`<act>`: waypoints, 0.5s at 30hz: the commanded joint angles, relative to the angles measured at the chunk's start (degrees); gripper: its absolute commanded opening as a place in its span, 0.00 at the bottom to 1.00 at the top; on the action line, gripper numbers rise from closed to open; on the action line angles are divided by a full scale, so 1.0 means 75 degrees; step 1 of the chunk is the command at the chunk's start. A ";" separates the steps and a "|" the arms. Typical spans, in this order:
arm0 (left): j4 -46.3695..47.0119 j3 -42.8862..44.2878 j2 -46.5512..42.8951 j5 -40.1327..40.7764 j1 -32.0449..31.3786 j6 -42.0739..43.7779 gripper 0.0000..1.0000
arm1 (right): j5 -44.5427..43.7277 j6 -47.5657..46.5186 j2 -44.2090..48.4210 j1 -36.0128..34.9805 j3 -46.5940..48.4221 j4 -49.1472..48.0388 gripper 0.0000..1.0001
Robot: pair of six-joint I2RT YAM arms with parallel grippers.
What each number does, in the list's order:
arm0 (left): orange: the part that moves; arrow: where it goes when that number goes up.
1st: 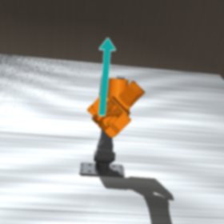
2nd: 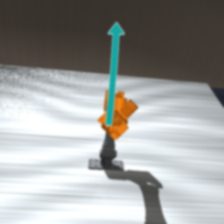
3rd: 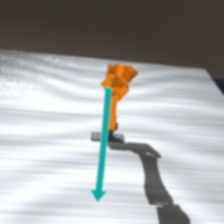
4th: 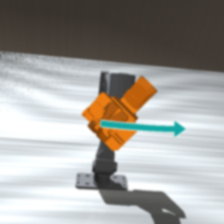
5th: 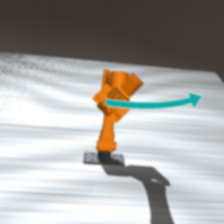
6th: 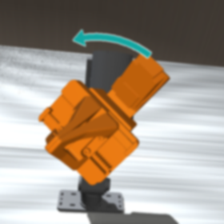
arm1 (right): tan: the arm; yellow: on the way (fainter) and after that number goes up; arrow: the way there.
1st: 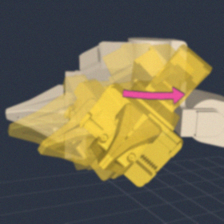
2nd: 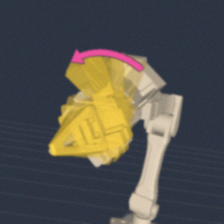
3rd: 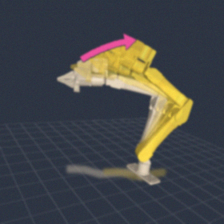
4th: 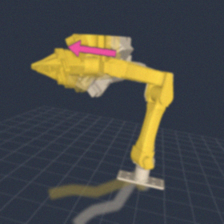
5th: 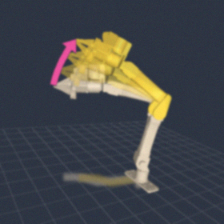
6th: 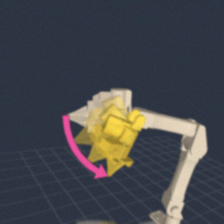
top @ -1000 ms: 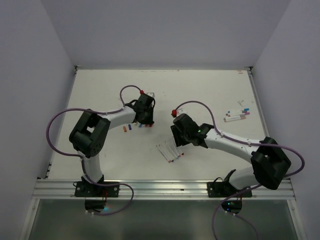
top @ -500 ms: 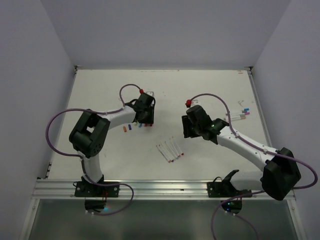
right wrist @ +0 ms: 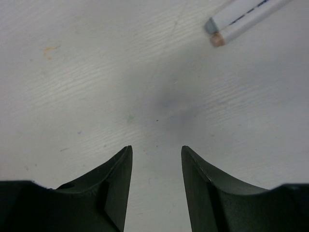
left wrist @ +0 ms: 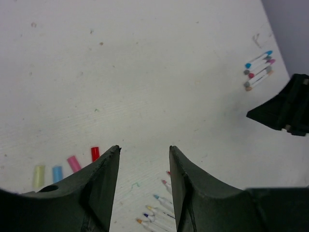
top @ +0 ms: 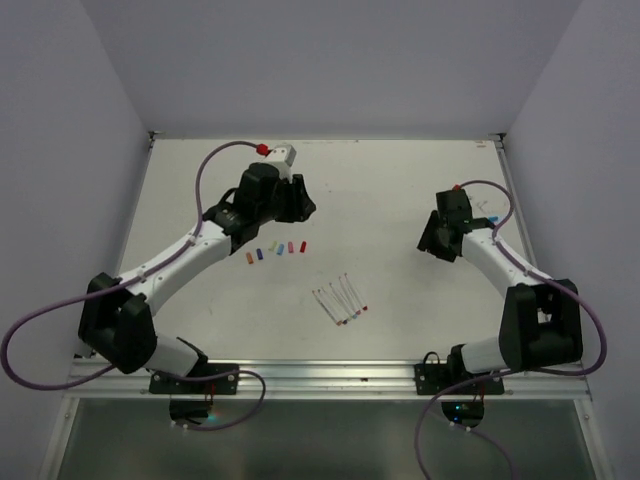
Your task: Open the pen caps
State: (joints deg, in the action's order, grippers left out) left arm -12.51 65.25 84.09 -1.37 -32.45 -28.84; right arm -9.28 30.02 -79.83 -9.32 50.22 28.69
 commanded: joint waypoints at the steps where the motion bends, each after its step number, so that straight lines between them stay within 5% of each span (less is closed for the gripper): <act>1: 0.0765 -0.0624 -0.0910 -0.0684 -0.0033 0.0119 0.49 | 0.0230 0.0321 -0.0475 0.0876 0.0347 -0.0367 0.48; 15: 0.1927 -0.2139 -0.2436 -0.2195 -0.0033 -0.0514 0.50 | -0.0438 0.0251 -0.2093 0.2239 0.1776 -0.0158 0.47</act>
State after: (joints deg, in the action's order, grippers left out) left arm -3.57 49.25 66.61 -13.69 -32.45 -31.33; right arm -10.07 30.96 -93.01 6.35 59.88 27.40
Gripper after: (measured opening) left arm 0.503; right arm 0.472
